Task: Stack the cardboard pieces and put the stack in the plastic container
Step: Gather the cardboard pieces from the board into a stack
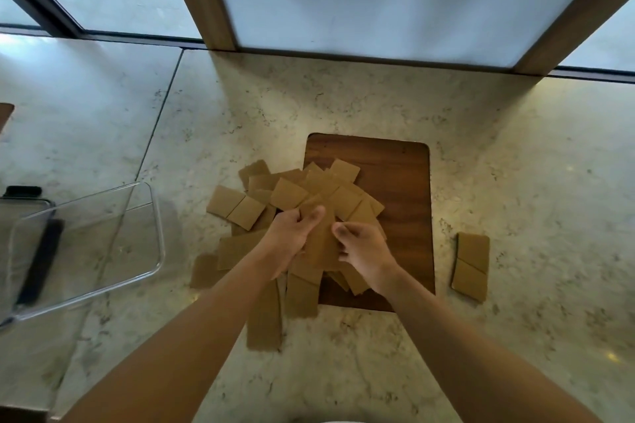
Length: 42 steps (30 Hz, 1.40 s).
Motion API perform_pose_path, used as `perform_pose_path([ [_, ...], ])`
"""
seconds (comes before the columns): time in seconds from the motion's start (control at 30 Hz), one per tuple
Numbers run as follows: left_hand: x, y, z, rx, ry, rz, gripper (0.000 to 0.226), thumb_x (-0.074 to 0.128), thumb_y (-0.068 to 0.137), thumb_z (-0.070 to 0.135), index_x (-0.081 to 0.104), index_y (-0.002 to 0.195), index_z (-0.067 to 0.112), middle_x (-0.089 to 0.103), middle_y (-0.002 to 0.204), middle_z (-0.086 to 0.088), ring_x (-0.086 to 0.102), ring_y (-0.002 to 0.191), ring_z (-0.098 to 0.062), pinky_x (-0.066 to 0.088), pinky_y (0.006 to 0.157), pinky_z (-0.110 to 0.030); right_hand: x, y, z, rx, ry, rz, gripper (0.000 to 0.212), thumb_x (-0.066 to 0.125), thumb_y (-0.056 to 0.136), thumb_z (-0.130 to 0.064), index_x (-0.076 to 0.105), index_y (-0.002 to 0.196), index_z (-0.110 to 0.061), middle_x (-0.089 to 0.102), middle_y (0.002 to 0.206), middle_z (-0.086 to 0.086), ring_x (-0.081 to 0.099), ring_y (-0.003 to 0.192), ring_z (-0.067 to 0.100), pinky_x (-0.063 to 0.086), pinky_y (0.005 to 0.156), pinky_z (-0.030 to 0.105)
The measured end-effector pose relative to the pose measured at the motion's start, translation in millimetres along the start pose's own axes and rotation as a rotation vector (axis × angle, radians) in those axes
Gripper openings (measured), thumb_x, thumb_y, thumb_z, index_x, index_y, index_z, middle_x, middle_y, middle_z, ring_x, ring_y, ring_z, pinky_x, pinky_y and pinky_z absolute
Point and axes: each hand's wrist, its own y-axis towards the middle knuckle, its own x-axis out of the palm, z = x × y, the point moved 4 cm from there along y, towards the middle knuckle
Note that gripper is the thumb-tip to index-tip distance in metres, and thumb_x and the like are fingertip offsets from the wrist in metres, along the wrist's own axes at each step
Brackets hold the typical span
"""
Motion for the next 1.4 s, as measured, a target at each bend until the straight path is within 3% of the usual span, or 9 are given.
perform_pose_path([
  [0.23, -26, 6, -5, -0.118, -0.329, 0.144, 0.036, 0.045, 0.112, 0.028, 0.065, 0.120, 0.000, 0.078, 0.100, -0.023, 0.077, 0.086, -0.041, 0.064, 0.084, -0.060, -17, 39, -25, -0.323, -0.832, 0.408, 0.028, 0.060, 0.100, -0.026, 0.063, 0.127, -0.018, 0.056, 0.123, 0.003, 0.054, 0.113, 0.018, 0.048, 0.093, 0.028],
  [0.47, -42, 4, -2, -0.218, -0.367, 0.179, 0.048, 0.050, 0.108, 0.041, 0.070, 0.113, -0.002, 0.078, 0.095, -0.025, 0.072, 0.074, -0.033, 0.062, 0.082, -0.053, -15, 77, -39, -0.402, -1.136, 0.278, 0.055, 0.066, 0.092, -0.042, 0.050, 0.142, -0.026, 0.047, 0.134, 0.007, 0.042, 0.124, 0.026, 0.041, 0.105, 0.042],
  [0.63, -53, 5, -2, -0.239, -0.486, 0.238, 0.047, 0.053, 0.107, 0.040, 0.067, 0.120, -0.003, 0.077, 0.089, -0.022, 0.074, 0.062, -0.028, 0.064, 0.057, -0.041, -23, 77, -38, -0.292, -1.046, 0.313, 0.043, 0.076, 0.086, -0.038, 0.063, 0.125, -0.023, 0.059, 0.124, 0.003, 0.049, 0.120, 0.025, 0.043, 0.102, 0.043],
  [0.83, -61, -7, -7, -0.232, -0.492, 0.245, 0.043, 0.061, 0.104, 0.034, 0.071, 0.113, -0.006, 0.076, 0.085, -0.022, 0.072, 0.071, -0.032, 0.061, 0.074, -0.049, -30, 58, -44, -0.212, -0.559, 0.406, 0.020, 0.068, 0.093, -0.018, 0.055, 0.108, -0.017, 0.062, 0.100, 0.001, 0.061, 0.080, 0.012, 0.047, 0.061, 0.023],
  [1.03, -64, -28, -3, -0.095, -0.410, 0.154, 0.055, 0.069, 0.098, 0.038, 0.062, 0.127, -0.008, 0.074, 0.096, -0.015, 0.069, 0.092, -0.032, 0.056, 0.096, -0.058, -1, 20, -32, -0.167, -0.022, 0.451, 0.027, 0.068, 0.095, -0.024, 0.055, 0.119, -0.025, 0.064, 0.105, -0.008, 0.065, 0.083, 0.005, 0.057, 0.066, 0.022],
  [1.1, -60, -37, -4, -0.111, -0.352, 0.165, 0.078, 0.071, 0.094, 0.046, 0.040, 0.146, -0.003, 0.069, 0.118, -0.003, 0.061, 0.117, -0.024, 0.045, 0.112, -0.057, 38, 11, -12, -0.082, -0.101, 0.211, 0.022, 0.068, 0.095, -0.027, 0.061, 0.116, -0.025, 0.067, 0.107, -0.007, 0.065, 0.090, 0.007, 0.052, 0.067, 0.020],
  [1.2, -70, -40, -20, -0.141, -0.336, 0.177, 0.038, 0.063, 0.103, 0.032, 0.068, 0.128, 0.004, 0.078, 0.117, -0.014, 0.074, 0.108, -0.032, 0.058, 0.099, -0.056, 80, 2, 14, -0.086, -0.360, 0.051, 0.020, 0.062, 0.098, -0.033, 0.069, 0.110, -0.019, 0.072, 0.103, -0.002, 0.067, 0.090, 0.014, 0.052, 0.073, 0.028],
  [1.3, -91, -37, -46, -0.184, -0.454, 0.184, 0.041, 0.044, 0.110, 0.025, 0.074, 0.111, -0.003, 0.081, 0.102, -0.021, 0.079, 0.095, -0.036, 0.063, 0.087, -0.051, 74, 3, 14, -0.159, -0.476, 0.265, 0.019, 0.057, 0.100, -0.032, 0.067, 0.103, -0.016, 0.067, 0.096, -0.007, 0.064, 0.086, 0.009, 0.050, 0.069, 0.022],
  [1.4, -108, -40, -57, -0.156, -0.643, 0.142, 0.035, 0.042, 0.111, 0.028, 0.069, 0.115, 0.007, 0.075, 0.091, -0.022, 0.073, 0.072, -0.035, 0.062, 0.071, -0.048, 52, 13, 1, -0.165, -0.660, 0.557, 0.045, 0.062, 0.097, -0.042, 0.056, 0.133, -0.016, 0.054, 0.131, 0.011, 0.052, 0.125, 0.029, 0.047, 0.100, 0.039],
])
